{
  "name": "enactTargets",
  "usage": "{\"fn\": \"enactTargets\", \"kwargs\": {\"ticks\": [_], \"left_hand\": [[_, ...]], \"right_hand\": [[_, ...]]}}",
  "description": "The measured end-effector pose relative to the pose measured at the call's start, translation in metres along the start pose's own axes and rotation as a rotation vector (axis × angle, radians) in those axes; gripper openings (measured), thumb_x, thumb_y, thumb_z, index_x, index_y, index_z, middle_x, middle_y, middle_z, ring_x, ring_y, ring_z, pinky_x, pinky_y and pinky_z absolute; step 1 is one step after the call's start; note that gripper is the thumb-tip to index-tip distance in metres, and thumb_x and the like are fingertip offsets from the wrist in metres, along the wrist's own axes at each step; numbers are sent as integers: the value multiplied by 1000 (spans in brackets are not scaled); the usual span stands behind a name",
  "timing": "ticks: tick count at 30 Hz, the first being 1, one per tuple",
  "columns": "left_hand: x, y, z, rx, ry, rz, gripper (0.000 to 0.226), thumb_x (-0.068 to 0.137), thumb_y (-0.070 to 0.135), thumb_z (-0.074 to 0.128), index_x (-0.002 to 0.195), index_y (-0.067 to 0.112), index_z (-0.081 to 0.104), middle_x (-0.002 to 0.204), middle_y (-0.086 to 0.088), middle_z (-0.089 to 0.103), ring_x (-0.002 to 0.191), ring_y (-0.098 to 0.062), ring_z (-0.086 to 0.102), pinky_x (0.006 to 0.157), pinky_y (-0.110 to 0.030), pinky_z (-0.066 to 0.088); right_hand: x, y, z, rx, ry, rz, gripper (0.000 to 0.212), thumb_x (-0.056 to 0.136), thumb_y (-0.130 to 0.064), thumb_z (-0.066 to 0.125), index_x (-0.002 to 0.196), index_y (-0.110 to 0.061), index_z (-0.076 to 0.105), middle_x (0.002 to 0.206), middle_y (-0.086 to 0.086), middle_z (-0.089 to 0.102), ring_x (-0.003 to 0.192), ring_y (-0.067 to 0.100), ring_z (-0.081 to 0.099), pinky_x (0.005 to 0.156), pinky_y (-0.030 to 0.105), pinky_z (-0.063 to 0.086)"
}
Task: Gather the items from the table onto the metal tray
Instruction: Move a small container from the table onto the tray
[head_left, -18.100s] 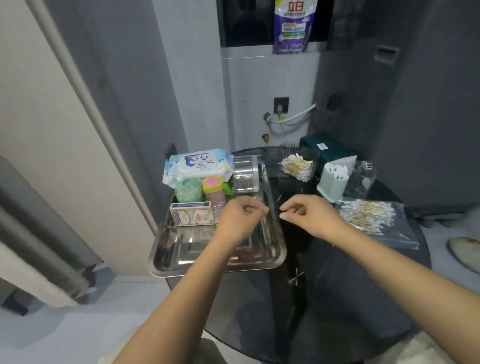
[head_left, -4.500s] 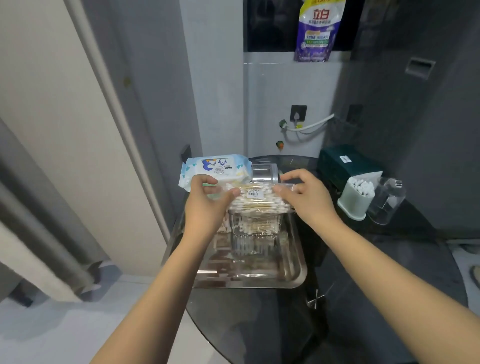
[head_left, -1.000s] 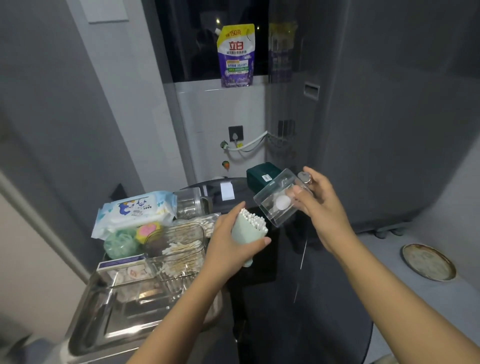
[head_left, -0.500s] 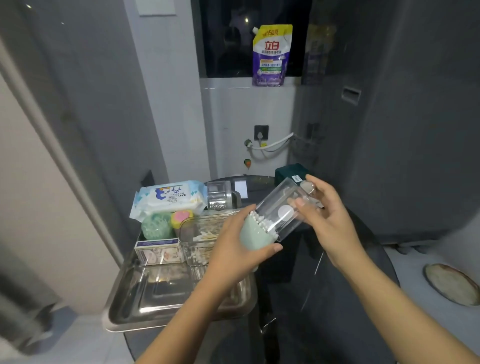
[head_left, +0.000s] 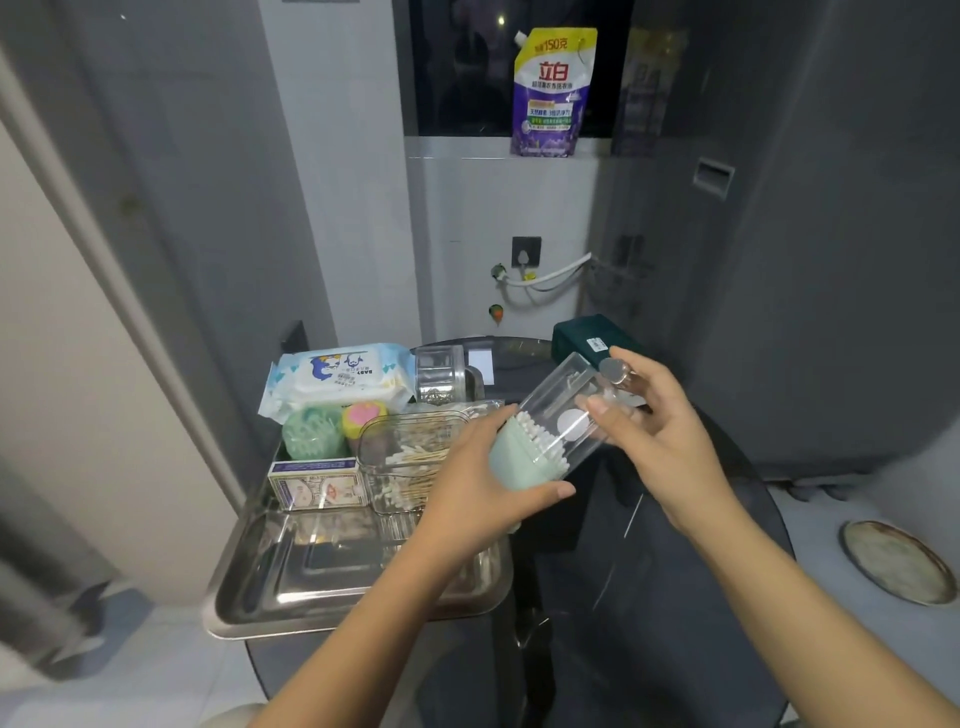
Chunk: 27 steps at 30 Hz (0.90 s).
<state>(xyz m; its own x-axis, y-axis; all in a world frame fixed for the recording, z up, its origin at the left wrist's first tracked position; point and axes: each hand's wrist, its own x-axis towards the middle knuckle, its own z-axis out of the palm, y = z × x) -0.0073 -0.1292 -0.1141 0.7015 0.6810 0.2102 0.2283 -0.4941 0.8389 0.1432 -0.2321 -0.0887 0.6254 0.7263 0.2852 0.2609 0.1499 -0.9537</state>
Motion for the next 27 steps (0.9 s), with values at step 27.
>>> {"fn": "enactTargets", "kwargs": {"ticks": [27], "left_hand": [[-31, -22, -53, -96, 14, 31, 74, 60, 46, 84, 126, 44, 50, 125, 23, 58, 119, 1, 51, 100, -19, 42]], "right_hand": [[-17, -17, 63, -65, -359, 63, 39, 86, -30, 63, 124, -35, 57, 119, 0, 65, 105, 11, 66, 95, 42, 52]]}}
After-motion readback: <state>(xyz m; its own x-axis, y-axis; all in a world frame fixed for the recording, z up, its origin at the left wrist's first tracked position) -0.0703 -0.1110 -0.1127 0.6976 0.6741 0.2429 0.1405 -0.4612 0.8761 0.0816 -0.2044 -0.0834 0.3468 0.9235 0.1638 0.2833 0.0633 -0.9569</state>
